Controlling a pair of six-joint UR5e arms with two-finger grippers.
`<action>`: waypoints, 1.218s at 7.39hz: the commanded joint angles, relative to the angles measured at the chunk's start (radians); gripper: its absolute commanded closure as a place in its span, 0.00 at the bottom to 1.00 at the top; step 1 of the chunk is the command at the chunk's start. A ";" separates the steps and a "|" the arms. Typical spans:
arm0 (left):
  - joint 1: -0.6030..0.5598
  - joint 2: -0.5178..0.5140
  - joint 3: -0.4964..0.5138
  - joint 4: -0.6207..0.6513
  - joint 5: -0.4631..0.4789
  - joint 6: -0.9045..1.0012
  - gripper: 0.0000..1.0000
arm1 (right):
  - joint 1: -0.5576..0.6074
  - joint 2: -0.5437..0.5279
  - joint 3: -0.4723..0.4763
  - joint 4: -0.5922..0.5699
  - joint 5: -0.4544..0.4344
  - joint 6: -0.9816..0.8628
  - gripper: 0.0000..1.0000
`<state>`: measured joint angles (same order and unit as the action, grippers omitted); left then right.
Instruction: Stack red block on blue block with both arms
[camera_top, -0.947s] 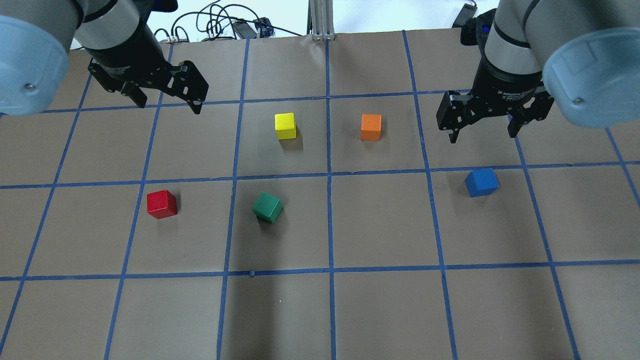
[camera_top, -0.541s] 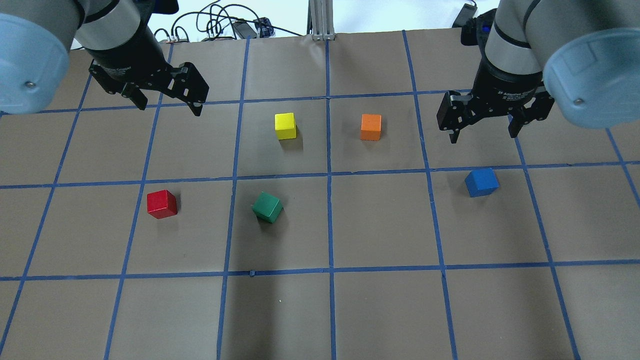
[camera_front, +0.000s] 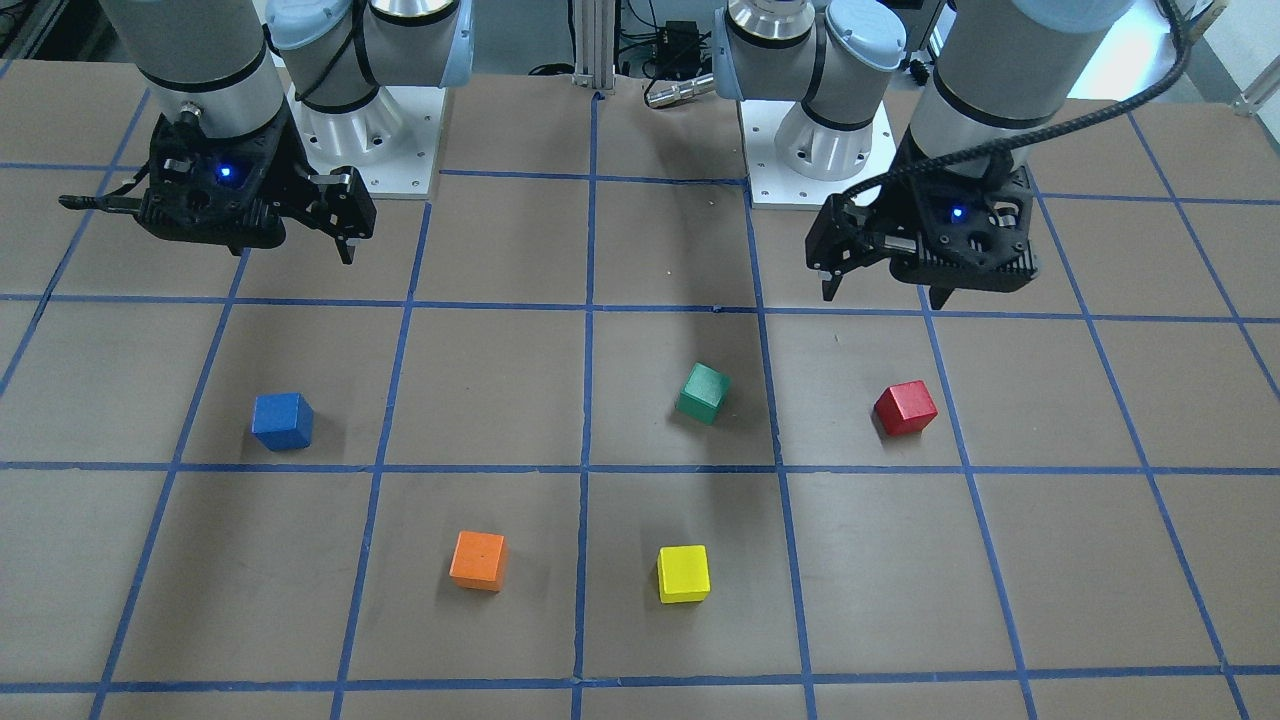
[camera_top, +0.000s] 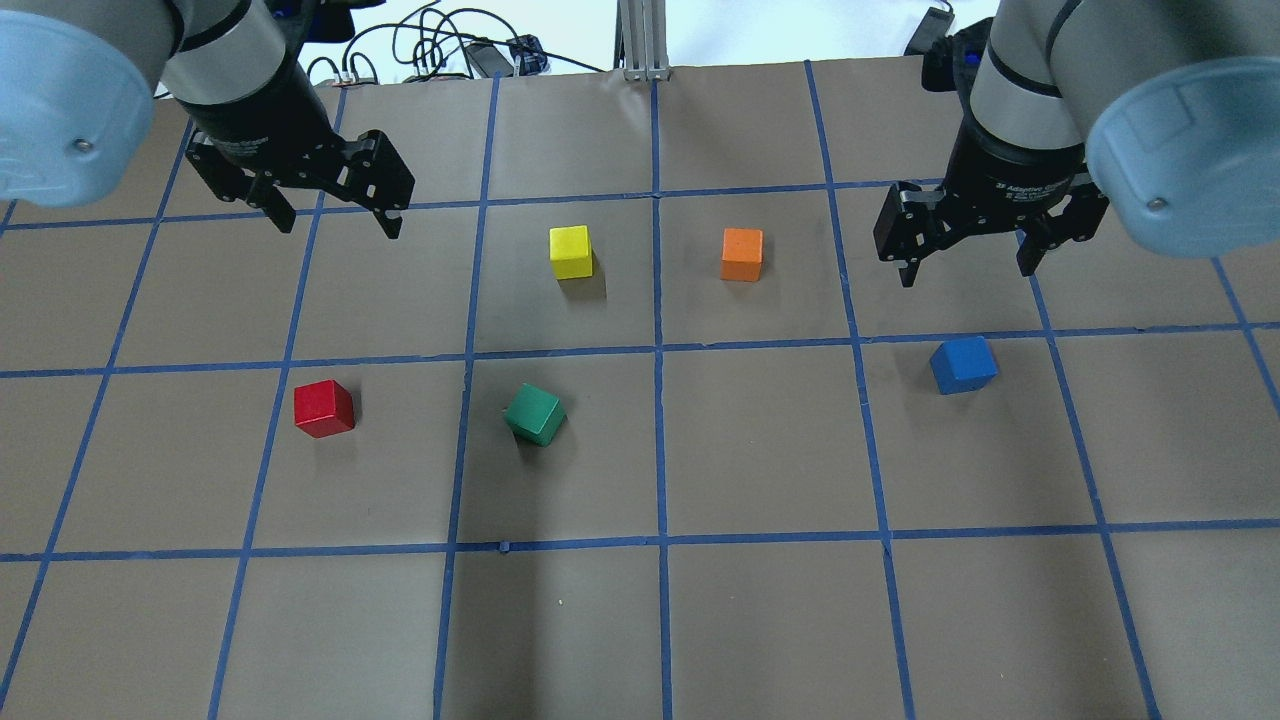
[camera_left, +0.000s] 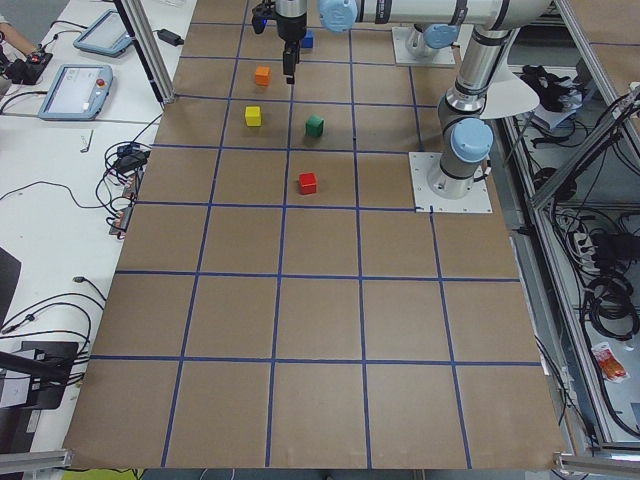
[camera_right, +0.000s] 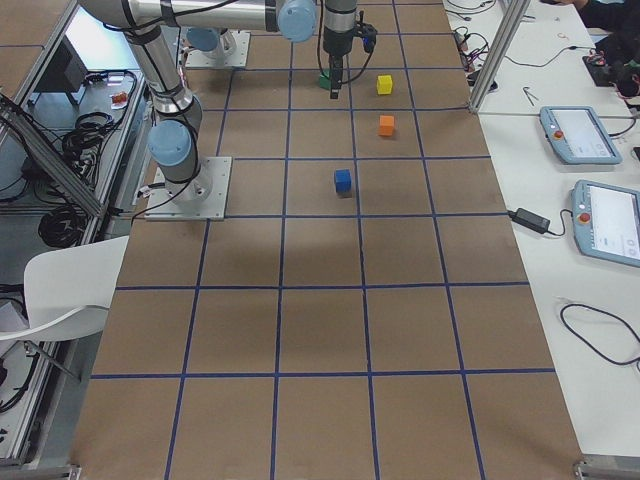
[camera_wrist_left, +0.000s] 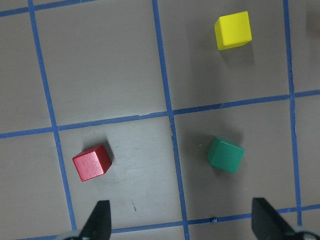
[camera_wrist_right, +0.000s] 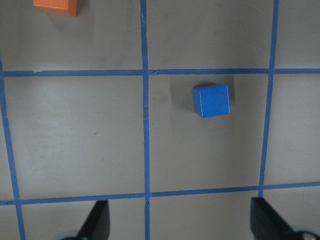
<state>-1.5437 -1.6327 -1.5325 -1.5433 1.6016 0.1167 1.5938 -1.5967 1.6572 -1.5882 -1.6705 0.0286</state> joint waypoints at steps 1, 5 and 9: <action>0.110 -0.010 -0.062 0.000 0.005 0.087 0.00 | 0.000 0.000 0.016 0.005 -0.003 0.004 0.00; 0.275 -0.054 -0.429 0.456 0.001 0.184 0.00 | 0.000 -0.002 0.024 0.005 -0.003 0.008 0.00; 0.283 -0.157 -0.534 0.653 0.001 0.179 0.02 | 0.000 -0.002 0.024 0.005 -0.005 0.010 0.00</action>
<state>-1.2653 -1.7544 -2.0549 -0.9271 1.6022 0.2969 1.5938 -1.5983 1.6812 -1.5830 -1.6746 0.0378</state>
